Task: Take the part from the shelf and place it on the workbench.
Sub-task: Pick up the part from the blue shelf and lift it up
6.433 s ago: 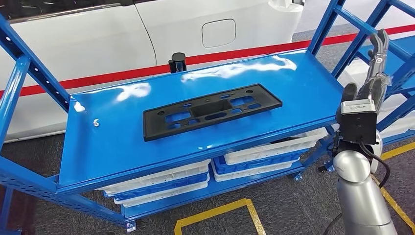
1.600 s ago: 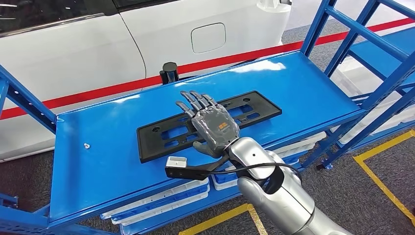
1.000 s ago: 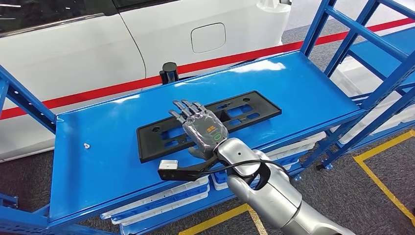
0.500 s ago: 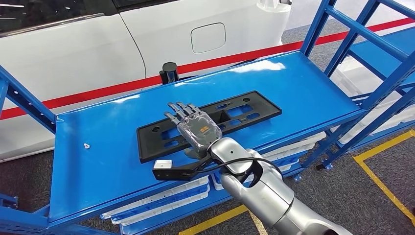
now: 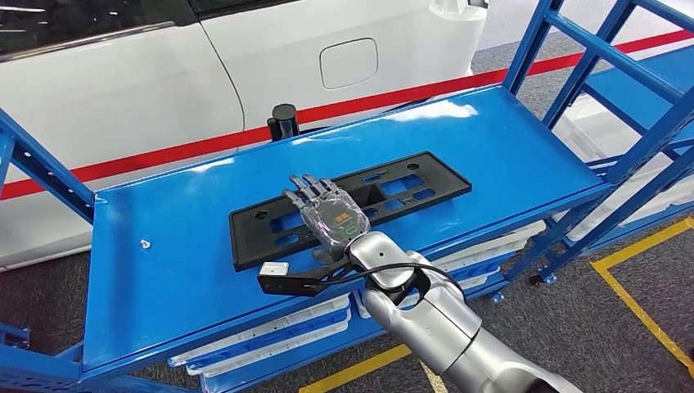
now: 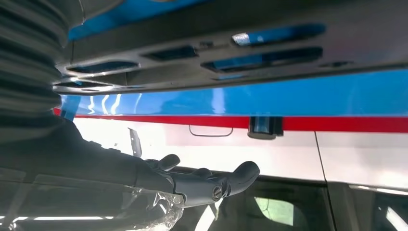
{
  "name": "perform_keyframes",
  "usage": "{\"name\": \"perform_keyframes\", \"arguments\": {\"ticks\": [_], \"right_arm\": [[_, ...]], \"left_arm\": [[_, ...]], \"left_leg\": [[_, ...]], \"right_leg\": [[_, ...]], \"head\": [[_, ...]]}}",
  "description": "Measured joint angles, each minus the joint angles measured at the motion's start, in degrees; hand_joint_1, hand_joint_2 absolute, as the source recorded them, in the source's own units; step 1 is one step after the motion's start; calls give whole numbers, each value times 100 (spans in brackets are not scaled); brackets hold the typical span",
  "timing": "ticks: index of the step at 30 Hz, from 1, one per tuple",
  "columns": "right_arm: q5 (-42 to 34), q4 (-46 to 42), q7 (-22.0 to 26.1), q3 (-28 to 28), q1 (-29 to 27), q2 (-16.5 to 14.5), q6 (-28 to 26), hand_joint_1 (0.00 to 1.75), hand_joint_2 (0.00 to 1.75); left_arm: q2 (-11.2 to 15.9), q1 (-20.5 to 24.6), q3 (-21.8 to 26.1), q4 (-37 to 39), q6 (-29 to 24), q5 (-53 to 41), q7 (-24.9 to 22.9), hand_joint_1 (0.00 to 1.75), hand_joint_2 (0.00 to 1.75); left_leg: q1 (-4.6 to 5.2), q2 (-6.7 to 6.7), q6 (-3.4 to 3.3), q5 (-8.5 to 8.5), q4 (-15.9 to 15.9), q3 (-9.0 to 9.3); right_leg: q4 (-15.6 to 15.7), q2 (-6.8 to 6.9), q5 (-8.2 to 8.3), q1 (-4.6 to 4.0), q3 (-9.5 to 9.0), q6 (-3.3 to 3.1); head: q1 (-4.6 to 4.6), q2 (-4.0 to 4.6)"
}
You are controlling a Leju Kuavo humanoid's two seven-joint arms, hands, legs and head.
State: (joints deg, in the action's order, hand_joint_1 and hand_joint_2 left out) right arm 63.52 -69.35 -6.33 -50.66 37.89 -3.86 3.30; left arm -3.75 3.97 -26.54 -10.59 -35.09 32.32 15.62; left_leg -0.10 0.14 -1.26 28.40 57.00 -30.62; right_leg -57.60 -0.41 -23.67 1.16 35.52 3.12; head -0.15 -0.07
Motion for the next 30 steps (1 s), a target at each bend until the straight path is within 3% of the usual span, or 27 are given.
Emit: {"name": "perform_keyframes", "arguments": {"ticks": [9, 19, 30], "right_arm": [[107, 234, -59, 20, -17, -41, -63, 0, 175], [1270, 583, -310, 154, -38, -59, -841, 0, 175], [1816, 909, -451, 536, -40, -182, -1257, 0, 175]], "left_arm": [[58, -15, 89, 19, 7, 5, 26, 0, 0], [142, -18, 90, 39, -46, -4, 98, 0, 0], [160, -23, 95, 63, -153, 15, -12, 0, 0]], "left_leg": [[0, 0, 0, 0, 0, 0], [0, 0, 0, 0, 0, 0], [0, 0, 0, 0, 0, 1]], "right_leg": [[0, 0, 0, 0, 0, 0], [0, 0, 0, 0, 0, 0], [0, 0, 0, 0, 0, 0]], "head": [[0, 0], [0, 0], [0, 0]]}}
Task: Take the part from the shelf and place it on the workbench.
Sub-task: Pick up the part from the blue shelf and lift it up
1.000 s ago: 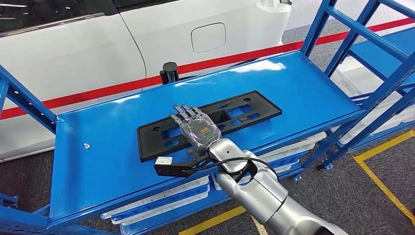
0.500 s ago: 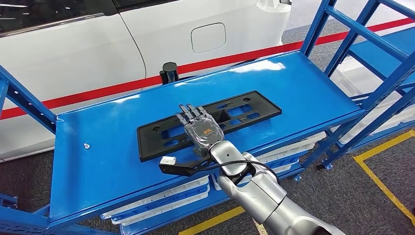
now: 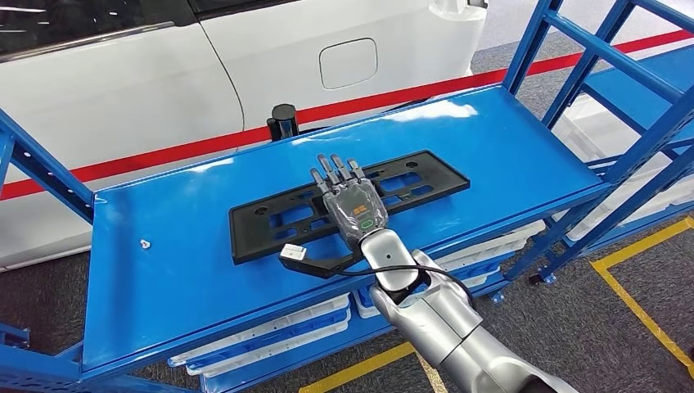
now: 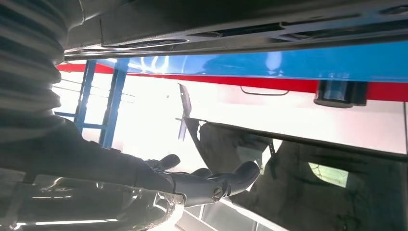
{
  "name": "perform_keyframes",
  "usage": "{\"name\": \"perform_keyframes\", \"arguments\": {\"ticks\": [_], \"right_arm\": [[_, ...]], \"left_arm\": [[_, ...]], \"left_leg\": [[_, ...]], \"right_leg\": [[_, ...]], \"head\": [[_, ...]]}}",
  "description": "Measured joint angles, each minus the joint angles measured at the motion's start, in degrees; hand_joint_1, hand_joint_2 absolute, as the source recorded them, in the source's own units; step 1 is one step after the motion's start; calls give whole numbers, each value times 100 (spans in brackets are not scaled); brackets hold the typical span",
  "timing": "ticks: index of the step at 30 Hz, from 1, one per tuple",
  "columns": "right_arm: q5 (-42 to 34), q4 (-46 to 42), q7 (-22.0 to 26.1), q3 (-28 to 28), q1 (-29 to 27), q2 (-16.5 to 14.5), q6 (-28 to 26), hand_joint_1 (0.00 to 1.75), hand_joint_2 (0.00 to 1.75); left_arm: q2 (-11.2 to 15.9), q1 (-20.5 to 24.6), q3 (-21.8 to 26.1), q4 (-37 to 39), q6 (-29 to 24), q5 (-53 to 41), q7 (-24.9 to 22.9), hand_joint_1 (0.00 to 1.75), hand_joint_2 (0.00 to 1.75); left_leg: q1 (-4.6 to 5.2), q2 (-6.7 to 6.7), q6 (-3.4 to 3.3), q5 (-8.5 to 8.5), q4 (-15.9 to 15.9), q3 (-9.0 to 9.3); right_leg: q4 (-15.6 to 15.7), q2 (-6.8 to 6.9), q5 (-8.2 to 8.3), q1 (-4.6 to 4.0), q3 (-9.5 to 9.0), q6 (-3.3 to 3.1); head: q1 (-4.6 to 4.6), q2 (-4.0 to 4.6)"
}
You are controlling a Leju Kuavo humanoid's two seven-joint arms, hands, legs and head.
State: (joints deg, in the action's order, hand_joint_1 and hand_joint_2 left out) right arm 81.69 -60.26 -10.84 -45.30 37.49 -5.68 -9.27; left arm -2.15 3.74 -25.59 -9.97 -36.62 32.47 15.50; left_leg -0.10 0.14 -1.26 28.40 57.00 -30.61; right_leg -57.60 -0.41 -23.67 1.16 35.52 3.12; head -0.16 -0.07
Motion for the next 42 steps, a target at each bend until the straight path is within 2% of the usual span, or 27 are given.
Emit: {"name": "perform_keyframes", "arguments": {"ticks": [5, 6, 7, 8, 10, 11, 12, 21, 25, 28, 35, 42], "right_arm": [[44, 300, 35, 134, 3, -166, 213, 0, 175], [43, 370, 46, 149, 3, -205, 287, 2, 175], [43, 437, 52, 158, 3, -243, 336, 10, 175], [43, 489, 55, 163, 4, -276, 361, 38, 175], [43, 569, 57, 169, 6, -327, 392, 106, 175], [43, 602, 57, 171, 7, -346, 425, 133, 175], [43, 634, 54, 173, 7, -361, 471, 141, 175], [43, 842, 26, 196, 8, -393, 637, 141, 175], [41, 881, 24, 198, 11, -398, 637, 168, 175], [44, 902, -40, 204, 12, -399, 660, 172, 175], [142, 764, -424, 407, -38, -248, 783, 175, 175], [197, 364, -497, 655, -252, -49, 819, 175, 175]], "left_arm": [[3, -3, 6, 4, -54, 61, -61, 0, 0], [3, -5, 7, 4, -54, 66, -78, 0, 0], [5, -9, 8, 4, -54, 68, -91, 0, 0], [7, -14, 8, 4, -54, 70, -97, 0, 0], [13, -22, 8, 4, -54, 70, -99, 0, 0], [15, -25, 8, 4, -53, 70, -103, 0, 0], [16, -28, 8, 4, -50, 70, -108, 0, 0], [28, -63, 8, 4, -21, 68, -116, 0, 0], [29, -67, 8, 4, -20, 68, -116, 0, 0], [30, -68, 7, 4, -2, 54, -114, 0, 0], [40, -69, -14, 4, 163, -122, -40, 0, 0], [50, -63, -31, 4, 165, -194, 16, 0, 0]], "left_leg": [[-1, 0, 0, 0, 0, 0], [-1, 0, 0, 0, 0, 0], [-1, 0, 0, 0, 0, 0], [-1, 0, 0, 0, 0, 1], [-1, 0, 1, 0, 0, 1], [-1, 0, 1, 0, 0, 1], [0, 0, 1, 0, 0, 1], [0, 0, 0, 0, 0, 1], [0, 0, 1, 0, 0, 1], [0, 0, 1, 0, 0, 2], [2, 0, 0, 0, 0, 4], [2, -1, 1, 0, 1, 4]], "right_leg": [[-1, 0, 0, -1, 0, 0], [-1, 0, 0, -1, 0, 0], [-1, 0, 0, -1, 0, 0], [-1, 0, 0, -1, 0, 0], [-1, 0, 0, -1, 0, 0], [0, 0, 0, -1, 0, 0], [0, 0, 0, -1, 0, 0], [0, 0, 0, -1, 0, 0], [0, 0, 0, -1, 0, 0], [0, 0, 0, -1, 0, 0], [1, 0, 0, 0, -1, 0], [1, -1, 0, -1, 2, 0]], "head": [[0, 0], [0, 0], [0, 0], [0, 0], [0, 0], [0, 0], [0, 0], [0, 0], [0, 0], [0, 0], [0, 0], [0, 0]]}}
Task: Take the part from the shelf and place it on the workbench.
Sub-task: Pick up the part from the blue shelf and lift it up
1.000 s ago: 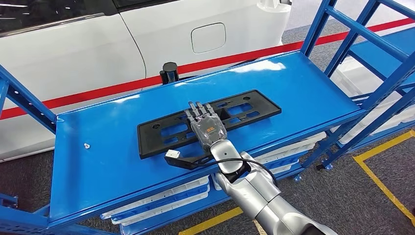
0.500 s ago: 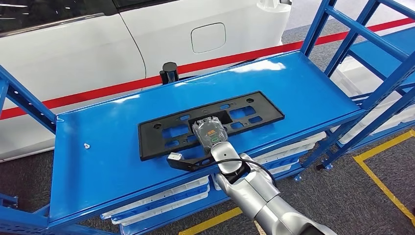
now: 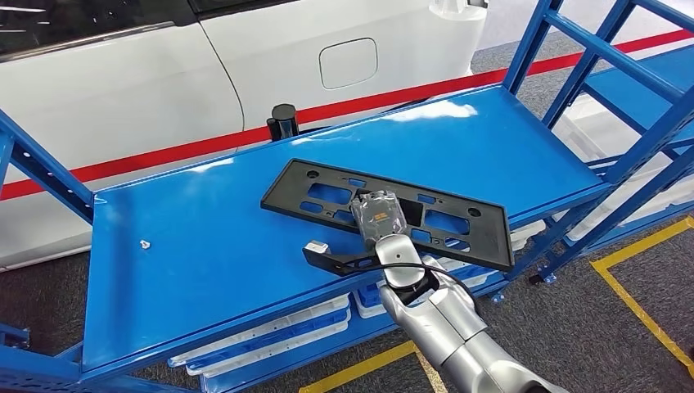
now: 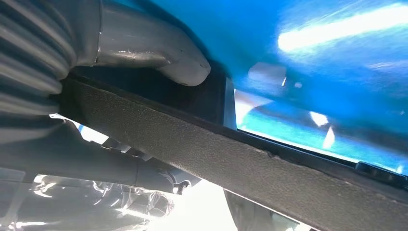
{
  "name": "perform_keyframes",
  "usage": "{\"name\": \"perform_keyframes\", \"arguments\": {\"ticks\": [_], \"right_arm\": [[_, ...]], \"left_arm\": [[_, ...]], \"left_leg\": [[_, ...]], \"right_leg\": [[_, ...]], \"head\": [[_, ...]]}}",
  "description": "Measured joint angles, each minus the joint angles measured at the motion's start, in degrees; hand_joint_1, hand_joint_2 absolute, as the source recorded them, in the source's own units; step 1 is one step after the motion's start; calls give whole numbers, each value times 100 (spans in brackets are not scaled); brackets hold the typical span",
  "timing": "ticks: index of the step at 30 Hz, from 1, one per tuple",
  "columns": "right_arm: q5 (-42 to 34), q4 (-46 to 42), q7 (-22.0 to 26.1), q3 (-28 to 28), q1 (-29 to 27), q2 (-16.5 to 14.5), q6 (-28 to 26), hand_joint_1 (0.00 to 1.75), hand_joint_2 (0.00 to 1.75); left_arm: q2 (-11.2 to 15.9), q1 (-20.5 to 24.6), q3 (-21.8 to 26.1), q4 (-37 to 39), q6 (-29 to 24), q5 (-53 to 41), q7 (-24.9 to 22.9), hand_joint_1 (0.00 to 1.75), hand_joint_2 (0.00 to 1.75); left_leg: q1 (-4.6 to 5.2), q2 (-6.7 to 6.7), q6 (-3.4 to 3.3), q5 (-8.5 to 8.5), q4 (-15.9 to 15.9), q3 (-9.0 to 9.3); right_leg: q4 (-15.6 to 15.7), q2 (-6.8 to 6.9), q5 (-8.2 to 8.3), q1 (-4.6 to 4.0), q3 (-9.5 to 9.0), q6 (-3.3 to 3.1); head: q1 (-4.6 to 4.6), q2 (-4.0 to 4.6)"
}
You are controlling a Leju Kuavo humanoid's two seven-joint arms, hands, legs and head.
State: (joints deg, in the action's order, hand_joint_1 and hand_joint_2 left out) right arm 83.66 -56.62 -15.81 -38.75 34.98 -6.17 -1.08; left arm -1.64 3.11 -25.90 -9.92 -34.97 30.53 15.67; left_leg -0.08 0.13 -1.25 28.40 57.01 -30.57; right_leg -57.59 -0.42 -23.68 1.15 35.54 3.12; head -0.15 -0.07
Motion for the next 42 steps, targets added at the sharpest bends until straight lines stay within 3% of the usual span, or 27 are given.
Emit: {"name": "perform_keyframes", "arguments": {"ticks": [4, 8, 12, 17, 25, 30, 34, 42], "right_arm": [[71, -583, 11, 262, -340, 105, -327, 175, 175], [251, -1779, 302, 804, -903, 294, -835, 175, 175], [295, -3148, 746, 1524, -1415, 557, -1580, 175, 175], [10, -4319, 1151, 2250, -1574, 941, -2524, 175, 175], [-1091, -5133, 1585, 2924, -1678, 1767, -3701, 175, 175], [-1605, -5405, 1979, 3183, -1969, 2053, -3856, 175, 175], [-2095, -5490, 2416, 3309, -2243, 2074, -3860, 175, 175], [-2886, -5523, 2806, 3512, -2800, 2079, -3861, 175, 175]], "left_arm": [[1, -4, 3, 0, 16, 39, 168, 0, 0], [-1, -7, 12, 0, -53, 145, 563, 0, 0], [9, -15, 18, 2, 54, 169, 866, 0, 175], [56, -20, 25, 11, 94, 184, 814, 0, 175], [151, -37, 26, 43, -238, 169, 660, 0, 175], [185, -36, 39, 97, -504, 180, 584, 0, 175], [205, -50, 44, 105, -268, 199, 467, 0, 175], [286, -87, 180, 105, 134, 370, 604, 0, 175]], "left_leg": [[0, 2, 0, 0, 0, -3], [1, 3, 0, 1, 0, -8], [5, 4, -1, 4, 0, -15], [8, 1, -1, 6, 0, -10], [6, 2, -1, 6, 0, -9], [6, 2, -1, 7, 0, -13], [5, 2, -1, 7, -1, -15], [9, 3, -6, 13, 3, -17]], "right_leg": [[0, 0, 0, -1, 3, 0], [2, 2, -1, 0, 5, 0], [5, 3, -1, 6, 6, 0], [7, 0, -1, 10, 5, 0], [7, 0, -1, 9, 3, 0], [7, 0, -1, 8, 2, 0], [7, 0, -1, 8, 2, 0], [10, 1, -1, 17, 0, 1]], "head": [[-1, 0], [0, 0], [-2, 0], [0, 0], [1, 0], [1, 0], [1, 0], [1, 0]]}}
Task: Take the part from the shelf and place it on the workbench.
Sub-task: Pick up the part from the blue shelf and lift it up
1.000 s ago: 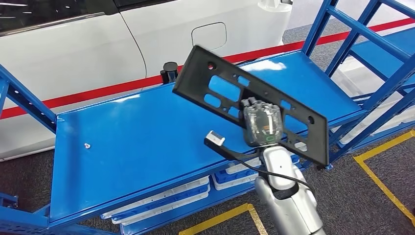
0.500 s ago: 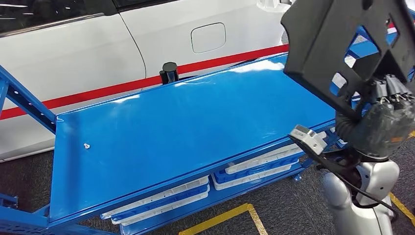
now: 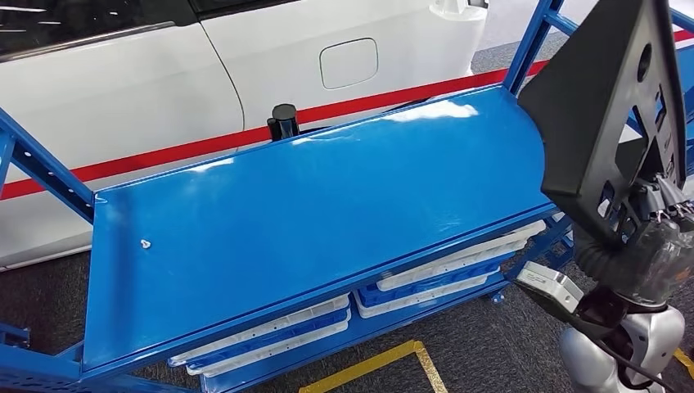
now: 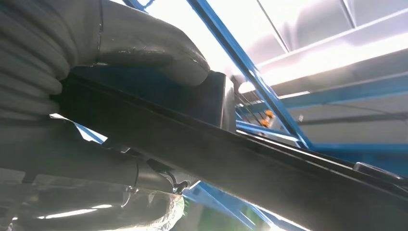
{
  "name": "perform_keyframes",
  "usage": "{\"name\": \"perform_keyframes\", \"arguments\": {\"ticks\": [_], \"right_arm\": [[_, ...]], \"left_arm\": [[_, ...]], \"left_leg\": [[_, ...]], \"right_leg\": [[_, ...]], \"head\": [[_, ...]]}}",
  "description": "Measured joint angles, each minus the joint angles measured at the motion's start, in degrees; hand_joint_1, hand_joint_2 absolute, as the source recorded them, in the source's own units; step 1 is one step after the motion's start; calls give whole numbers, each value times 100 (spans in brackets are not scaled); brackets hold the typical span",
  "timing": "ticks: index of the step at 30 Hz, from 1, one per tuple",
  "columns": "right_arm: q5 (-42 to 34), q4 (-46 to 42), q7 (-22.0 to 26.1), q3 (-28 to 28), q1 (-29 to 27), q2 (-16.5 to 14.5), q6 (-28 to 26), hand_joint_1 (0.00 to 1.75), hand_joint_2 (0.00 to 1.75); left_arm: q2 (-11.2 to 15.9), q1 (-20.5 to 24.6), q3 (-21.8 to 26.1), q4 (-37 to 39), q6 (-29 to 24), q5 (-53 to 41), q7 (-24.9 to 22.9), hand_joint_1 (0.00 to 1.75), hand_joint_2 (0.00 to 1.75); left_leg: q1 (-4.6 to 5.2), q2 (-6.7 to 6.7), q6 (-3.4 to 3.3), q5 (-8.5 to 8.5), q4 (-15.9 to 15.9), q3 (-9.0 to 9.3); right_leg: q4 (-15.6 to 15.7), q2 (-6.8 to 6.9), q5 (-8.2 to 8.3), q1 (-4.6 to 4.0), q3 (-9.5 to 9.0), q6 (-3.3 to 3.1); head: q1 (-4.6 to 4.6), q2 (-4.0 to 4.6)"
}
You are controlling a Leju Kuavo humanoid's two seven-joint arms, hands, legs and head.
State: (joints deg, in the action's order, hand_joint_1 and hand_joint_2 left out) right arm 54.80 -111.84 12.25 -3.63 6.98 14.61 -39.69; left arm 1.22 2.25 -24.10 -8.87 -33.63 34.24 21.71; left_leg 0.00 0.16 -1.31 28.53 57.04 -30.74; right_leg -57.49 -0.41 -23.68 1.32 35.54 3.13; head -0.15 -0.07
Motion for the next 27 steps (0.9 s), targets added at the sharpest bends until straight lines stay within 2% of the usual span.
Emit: {"name": "perform_keyframes", "arguments": {"ticks": [8, 10, 12, 14, 16, 17, 18, 19, 21, 22, 23, 24, 25, 27], "right_arm": [[-71, -1, 95, 171, -540, -90, 0, 175, 175], [-78, -2, 95, 182, -601, -110, 0, 175, 175], [-89, -3, 95, 187, -626, -124, -1, 175, 175], [-103, -2, 94, 196, -630, -136, -1, 175, 175], [-151, -2, 127, 227, -669, -151, -1, 175, 175], [-194, -2, 159, 257, -709, -161, -1, 175, 175], [-239, -2, 196, 292, -753, -173, -1, 175, 175], [-277, -2, 228, 328, -791, -186, -1, 175, 175], [-311, -2, 268, 393, -835, -223, -1, 175, 175], [-309, -3, 278, 415, -850, -245, -1, 175, 175], [-302, -4, 282, 434, -865, -268, -4, 175, 175], [-290, -3, 281, 447, -876, -290, -7, 175, 175], [-279, -4, 275, 456, -889, -312, -11, 175, 175], [-258, -2, 260, 472, -894, -354, -15, 175, 175]], "left_arm": [[134, -10, -3, 0, 46, -77, -166, 0, 175], [158, -8, -4, 0, 45, -97, -152, 0, 175], [137, -3, -15, -10, 20, -188, 99, 0, 175], [69, 26, -45, -24, -73, -308, 430, 0, 175], [-11, 56, -77, -31, -155, -365, 521, 0, 175], [-46, 57, -87, -32, -164, -372, 508, 0, 175], [-73, 54, -95, -34, -162, -372, 489, 0, 175], [-88, 50, -100, -35, -155, -369, 471, 0, 175], [-103, 47, -101, -35, -142, -364, 429, 0, 175], [-97, 49, -101, -35, -139, -364, 415, 0, 175], [-81, 49, -101, -35, -137, -364, 402, 0, 175], [-64, 51, -101, -35, -137, -364, 385, 0, 175], [-50, 53, -102, -35, -136, -364, 361, 0, 175], [-35, 50, -102, -35, -132, -363, 306, 0, 175]], "left_leg": [[29, -1, -55, 32, 36, -10], [46, -2, -95, 15, 42, -6], [9, -24, -162, -69, -34, 30], [-36, -50, -219, -147, -117, 49], [-37, -61, -227, -169, -123, 26], [-41, -66, -218, -174, -121, 18], [-49, -72, -207, -178, -117, 13], [-66, -77, -190, -180, -110, 10], [-105, -82, -123, -166, -74, 1], [-113, -80, -75, -154, -48, -14], [-105, -75, -30, -143, -13, -26], [-91, -65, 4, -140, 17, -46], [-82, -52, 27, -144, 37, -62], [-100, -36, 64, -85, 115, -113]], "right_leg": [[5, 0, 4, 43, -4, 8], [19, -2, 27, 54, -17, 39], [-23, 3, -9, 38, 0, 68], [-410, 9, -257, 19, 162, 30], [-1182, 11, -621, 25, 455, -8], [-1488, 12, -734, 33, 554, 9], [-1613, 14, -768, 46, 563, 50], [-1490, 18, -710, 64, 452, 112], [-690, 46, -486, 114, -42, 255], [-344, 34, -392, 112, -264, 281], [-102, 21, -353, 113, -408, 278], [-34, -4, -366, 109, -451, 240], [-69, -32, -361, 97, -432, 188], [-89, -35, -371, 129, -377, 84]], "head": [[2, -1], [4, 0], [3, 0], [-17, 0], [-34, 0], [-37, 0], [-37, 0], [-40, 0], [-47, 0], [-54, -1], [-62, -1], [-66, -1], [-54, -1], [-20, -1]]}}
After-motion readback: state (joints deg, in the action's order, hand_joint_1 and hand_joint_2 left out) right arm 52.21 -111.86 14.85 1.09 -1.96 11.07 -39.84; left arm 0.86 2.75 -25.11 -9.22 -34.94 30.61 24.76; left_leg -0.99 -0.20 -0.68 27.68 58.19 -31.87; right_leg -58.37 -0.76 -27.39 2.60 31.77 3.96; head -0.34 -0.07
